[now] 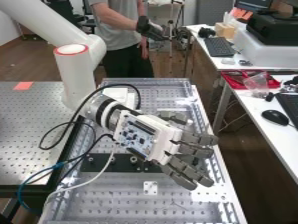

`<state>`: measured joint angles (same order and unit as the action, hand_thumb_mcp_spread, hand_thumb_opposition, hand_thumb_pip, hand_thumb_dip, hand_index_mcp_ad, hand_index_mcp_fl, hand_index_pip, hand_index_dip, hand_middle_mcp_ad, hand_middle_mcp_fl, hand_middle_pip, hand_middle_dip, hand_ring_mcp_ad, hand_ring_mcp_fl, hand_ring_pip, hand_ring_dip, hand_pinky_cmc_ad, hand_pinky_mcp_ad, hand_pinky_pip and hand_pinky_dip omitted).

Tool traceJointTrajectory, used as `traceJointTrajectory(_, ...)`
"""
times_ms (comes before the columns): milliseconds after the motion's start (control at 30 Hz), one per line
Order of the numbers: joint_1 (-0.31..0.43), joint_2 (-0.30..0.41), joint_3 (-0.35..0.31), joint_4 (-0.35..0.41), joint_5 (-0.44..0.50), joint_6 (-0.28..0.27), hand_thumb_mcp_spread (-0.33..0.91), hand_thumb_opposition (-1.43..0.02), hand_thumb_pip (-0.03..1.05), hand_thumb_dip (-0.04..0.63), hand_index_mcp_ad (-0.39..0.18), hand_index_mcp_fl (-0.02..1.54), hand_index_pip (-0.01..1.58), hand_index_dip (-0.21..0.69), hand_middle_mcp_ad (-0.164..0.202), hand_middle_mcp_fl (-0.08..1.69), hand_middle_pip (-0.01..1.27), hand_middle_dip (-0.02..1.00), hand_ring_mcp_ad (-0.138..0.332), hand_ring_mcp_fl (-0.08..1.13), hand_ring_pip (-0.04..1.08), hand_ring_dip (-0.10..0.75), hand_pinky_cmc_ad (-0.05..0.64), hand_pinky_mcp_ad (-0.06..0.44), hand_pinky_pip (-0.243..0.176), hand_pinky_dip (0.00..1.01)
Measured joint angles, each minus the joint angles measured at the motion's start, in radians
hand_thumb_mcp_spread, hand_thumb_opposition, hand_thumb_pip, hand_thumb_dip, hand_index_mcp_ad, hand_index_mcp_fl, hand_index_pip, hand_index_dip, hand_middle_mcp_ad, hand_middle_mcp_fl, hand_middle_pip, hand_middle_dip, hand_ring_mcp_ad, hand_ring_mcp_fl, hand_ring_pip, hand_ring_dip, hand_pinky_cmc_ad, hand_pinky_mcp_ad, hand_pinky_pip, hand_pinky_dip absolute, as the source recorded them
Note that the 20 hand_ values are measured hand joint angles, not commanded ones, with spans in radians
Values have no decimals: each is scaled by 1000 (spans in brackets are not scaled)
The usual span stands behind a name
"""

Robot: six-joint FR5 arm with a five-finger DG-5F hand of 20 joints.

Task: Grab the chopstick and place it in the clear container

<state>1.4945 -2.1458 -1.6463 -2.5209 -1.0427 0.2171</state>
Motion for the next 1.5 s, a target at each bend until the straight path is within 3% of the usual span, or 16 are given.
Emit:
traceJointTrajectory(100, 4, -9, 9, -9, 3, 16, 382, -785, 735, 330, -56, 333, 750, 31, 75, 543, 267, 476, 187, 150, 86, 188, 145, 202, -155, 302)
traceJointTrajectory(600, 21, -39, 50, -57, 4, 40, 393, -787, 738, 339, -63, 236, 866, 16, 75, 559, 457, 506, 159, 209, 77, 253, 145, 201, -140, 271)
traceJointTrajectory(733, 26, -48, 63, -65, 4, 45, 407, -787, 738, 339, -73, 237, 960, 16, 75, 559, 506, 527, 148, 213, 82, 284, 145, 202, -138, 239)
traceJointTrajectory(1033, 33, -63, 82, -74, 5, 51, 457, -787, 709, 339, -73, 239, 1201, 16, 77, 536, 541, 557, 147, 246, 84, 302, 148, 202, -127, 194)
traceJointTrajectory(1433, 40, -85, 108, -82, 10, 49, 473, -803, 677, 339, -87, 255, 1251, 16, 77, 543, 565, 569, 136, 246, 86, 328, 147, 197, -124, 178)
traceJointTrajectory(1500, 40, -87, 110, -83, 10, 45, 473, -803, 677, 339, -87, 255, 1262, 16, 77, 548, 571, 571, 138, 265, 79, 330, 147, 201, -106, 180)
